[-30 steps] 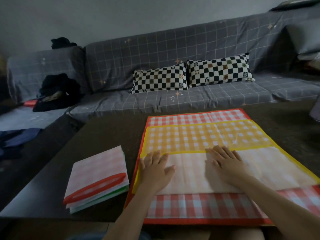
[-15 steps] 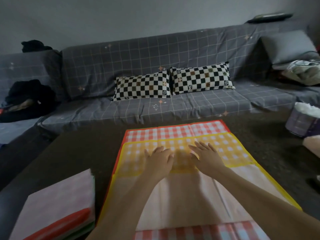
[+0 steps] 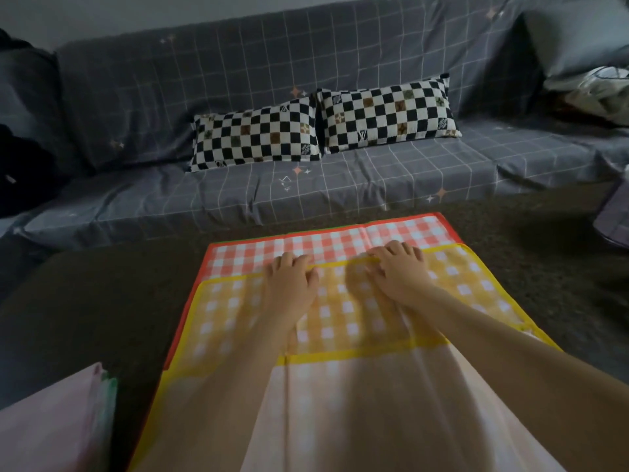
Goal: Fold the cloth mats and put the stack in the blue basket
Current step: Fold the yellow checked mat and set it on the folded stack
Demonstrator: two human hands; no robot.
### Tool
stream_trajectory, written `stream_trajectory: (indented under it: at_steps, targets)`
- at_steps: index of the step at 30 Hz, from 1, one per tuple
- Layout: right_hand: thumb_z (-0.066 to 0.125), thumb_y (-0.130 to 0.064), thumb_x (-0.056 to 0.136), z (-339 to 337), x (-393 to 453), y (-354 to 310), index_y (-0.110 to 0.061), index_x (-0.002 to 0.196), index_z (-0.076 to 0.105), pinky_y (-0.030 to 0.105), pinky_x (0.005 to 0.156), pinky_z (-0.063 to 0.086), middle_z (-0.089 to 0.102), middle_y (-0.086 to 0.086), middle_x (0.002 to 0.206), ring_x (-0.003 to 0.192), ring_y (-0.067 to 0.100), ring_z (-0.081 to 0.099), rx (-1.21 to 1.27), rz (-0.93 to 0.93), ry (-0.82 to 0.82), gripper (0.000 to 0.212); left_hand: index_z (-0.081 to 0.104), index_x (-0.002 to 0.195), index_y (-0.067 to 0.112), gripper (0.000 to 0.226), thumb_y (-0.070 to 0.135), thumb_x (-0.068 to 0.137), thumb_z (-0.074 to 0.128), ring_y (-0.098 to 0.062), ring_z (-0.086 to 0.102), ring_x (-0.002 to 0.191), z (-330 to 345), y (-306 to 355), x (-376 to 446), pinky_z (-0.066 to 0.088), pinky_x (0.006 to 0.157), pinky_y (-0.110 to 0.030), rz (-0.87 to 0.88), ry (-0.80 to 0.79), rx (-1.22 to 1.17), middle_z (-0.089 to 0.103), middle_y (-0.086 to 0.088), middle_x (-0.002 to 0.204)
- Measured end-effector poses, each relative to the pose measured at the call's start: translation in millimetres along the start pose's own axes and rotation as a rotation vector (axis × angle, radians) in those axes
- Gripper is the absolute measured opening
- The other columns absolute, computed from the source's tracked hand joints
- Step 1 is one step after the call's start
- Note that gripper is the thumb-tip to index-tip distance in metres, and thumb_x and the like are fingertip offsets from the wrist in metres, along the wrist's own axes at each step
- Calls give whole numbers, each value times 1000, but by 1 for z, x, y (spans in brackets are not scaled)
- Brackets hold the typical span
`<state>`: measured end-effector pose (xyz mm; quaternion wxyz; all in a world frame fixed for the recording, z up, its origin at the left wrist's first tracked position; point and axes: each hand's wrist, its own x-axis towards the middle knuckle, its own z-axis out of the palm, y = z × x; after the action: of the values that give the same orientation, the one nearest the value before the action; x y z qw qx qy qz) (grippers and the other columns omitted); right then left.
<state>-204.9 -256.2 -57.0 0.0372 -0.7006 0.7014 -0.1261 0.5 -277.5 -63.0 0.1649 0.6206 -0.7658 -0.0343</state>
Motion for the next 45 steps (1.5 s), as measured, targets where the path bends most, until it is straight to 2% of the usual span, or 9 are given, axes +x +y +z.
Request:
stream_trajectory:
  at_steps: [6,9,14,21,23,27,33,38,45]
  targets:
    - [46,-31,95,-15,0,-1,-21,107,63,36,101,22,57,1,117,118,23,40,181,54,170,23,63,109,16,31,38,97,46,-26,44,113,-13,0,1,24,98,-35,36,105,-70,54,-5,114]
    - [50,-33,93,-36,-10,-2,-21,99,66,35,97,22,61,-1,110,112,21,43,190,27,228,21,64,97,13,25,35,94,53,-25,51,106,-39,3,-5,32,94,-37,96,107,-178,59,-3,103]
    - [55,-35,91,-86,-47,-5,-21,92,68,31,93,23,68,-4,98,106,21,51,180,-54,328,19,69,91,17,21,34,92,57,-21,59,93,-100,19,-32,39,80,-32,170,76,-196,65,-1,94]
    - [60,-34,88,-122,-126,-6,-20,86,70,29,87,22,70,-4,84,88,20,59,115,-175,422,17,67,75,20,22,35,89,60,-12,60,85,-159,36,-101,48,81,-35,227,-13,-196,67,8,92]
    - [59,-34,89,-128,-151,-7,-22,87,69,29,86,23,69,-6,84,84,18,59,68,-203,410,16,69,76,24,20,38,88,62,-9,58,81,-168,39,-123,47,80,-32,233,-13,-174,67,11,89]
    - [60,-33,88,-132,-196,-11,-25,84,68,32,80,36,69,-7,80,77,17,61,87,-251,367,12,72,81,27,16,39,88,63,4,52,70,-172,37,-166,41,70,-22,236,-70,-200,59,22,78]
    - [60,-35,88,-113,-246,-18,-27,82,67,28,66,37,68,-11,79,76,13,60,127,-251,255,12,71,77,34,13,38,87,64,2,54,75,-152,26,-212,42,70,-23,190,-192,-228,62,22,80]
    - [56,-39,89,-82,-268,-13,-27,88,67,26,69,35,67,-10,86,84,13,58,115,-219,164,16,74,83,32,12,35,88,63,-1,56,82,-126,21,-243,48,79,-25,159,-256,-253,63,16,89]
    - [60,-35,87,-53,-281,-7,-24,90,69,23,77,37,67,-8,95,94,14,56,155,-162,56,14,73,81,31,14,32,89,62,-3,55,78,-100,15,-266,43,70,-17,137,-270,-293,59,14,85]
